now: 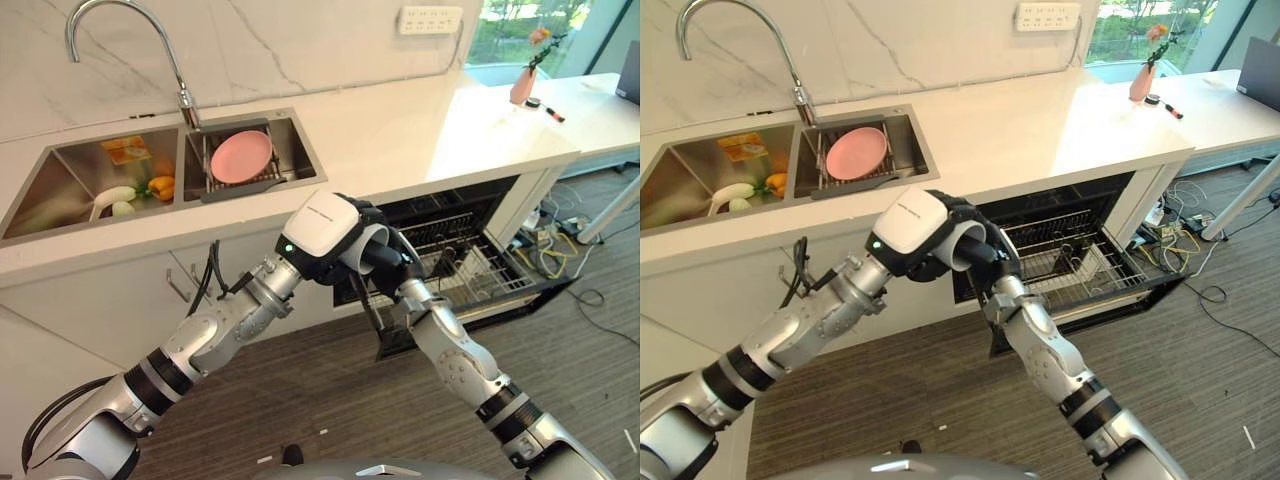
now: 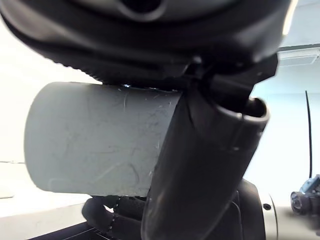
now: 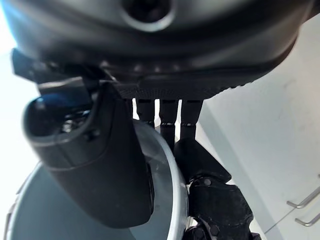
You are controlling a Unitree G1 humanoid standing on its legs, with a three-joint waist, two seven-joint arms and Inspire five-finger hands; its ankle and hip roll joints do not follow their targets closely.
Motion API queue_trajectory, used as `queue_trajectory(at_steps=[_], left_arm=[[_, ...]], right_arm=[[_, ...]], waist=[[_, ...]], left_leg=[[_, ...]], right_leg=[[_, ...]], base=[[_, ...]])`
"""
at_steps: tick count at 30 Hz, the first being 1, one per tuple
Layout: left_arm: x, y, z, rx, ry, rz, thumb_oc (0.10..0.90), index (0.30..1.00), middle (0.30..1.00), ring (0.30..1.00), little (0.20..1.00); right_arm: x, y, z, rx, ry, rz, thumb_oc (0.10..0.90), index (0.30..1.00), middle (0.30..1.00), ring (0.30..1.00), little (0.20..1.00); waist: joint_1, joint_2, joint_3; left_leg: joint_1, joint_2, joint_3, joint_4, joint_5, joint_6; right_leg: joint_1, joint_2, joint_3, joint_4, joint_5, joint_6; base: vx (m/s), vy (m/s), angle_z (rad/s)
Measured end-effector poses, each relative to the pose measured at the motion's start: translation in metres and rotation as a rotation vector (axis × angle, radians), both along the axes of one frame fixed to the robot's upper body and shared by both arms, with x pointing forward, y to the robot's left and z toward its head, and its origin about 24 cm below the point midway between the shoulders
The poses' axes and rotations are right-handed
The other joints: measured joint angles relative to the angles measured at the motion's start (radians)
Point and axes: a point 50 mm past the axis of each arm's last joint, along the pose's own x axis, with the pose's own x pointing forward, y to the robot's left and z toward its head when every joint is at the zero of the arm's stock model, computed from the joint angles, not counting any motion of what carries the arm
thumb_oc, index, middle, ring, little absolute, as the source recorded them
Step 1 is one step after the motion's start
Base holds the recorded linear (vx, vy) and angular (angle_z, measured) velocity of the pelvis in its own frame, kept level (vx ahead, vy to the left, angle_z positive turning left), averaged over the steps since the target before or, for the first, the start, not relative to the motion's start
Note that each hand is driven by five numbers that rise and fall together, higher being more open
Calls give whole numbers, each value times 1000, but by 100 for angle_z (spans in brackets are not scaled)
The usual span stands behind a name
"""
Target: Place the dishes in the dishwasher.
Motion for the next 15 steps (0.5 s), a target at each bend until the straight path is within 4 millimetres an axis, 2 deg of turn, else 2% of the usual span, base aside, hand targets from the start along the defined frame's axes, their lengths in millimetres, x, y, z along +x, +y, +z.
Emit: queue_trajectory(at_steps=[2,3,4,15], left_arm=[[0,0,0,4,1,-1,400,300,300,300,300],[0,0,0,5,0,-1,588,582,582,582,582],[0,-1,0,6,-1,-2,800,900,900,900,900],[-6,-6,0,-14,-9,-72,800,900,900,900,900]], right_arm=[[0,0,0,-33,-10,-7,400,300,300,300,300],[0,0,0,-32,-10,-7,400,300,300,300,300],[0,0,0,-32,-10,-7,400,300,300,300,300],[-4,-2,-5,19,10,-49,400,300,300,300,300]], waist=[[-1,0,0],[-2,0,0],[-2,0,0],[-3,3,-1]], left_leg=[[0,0,0,0,0,0],[0,0,0,0,0,0],[0,0,0,0,0,0],[0,0,-1,0,0,0]], right_leg=[[0,0,0,0,0,0],[0,0,0,0,0,0],[0,0,0,0,0,0],[0,0,-1,0,0,0]], base=[[0,0,0],[0,0,0],[0,0,0],[0,0,0]])
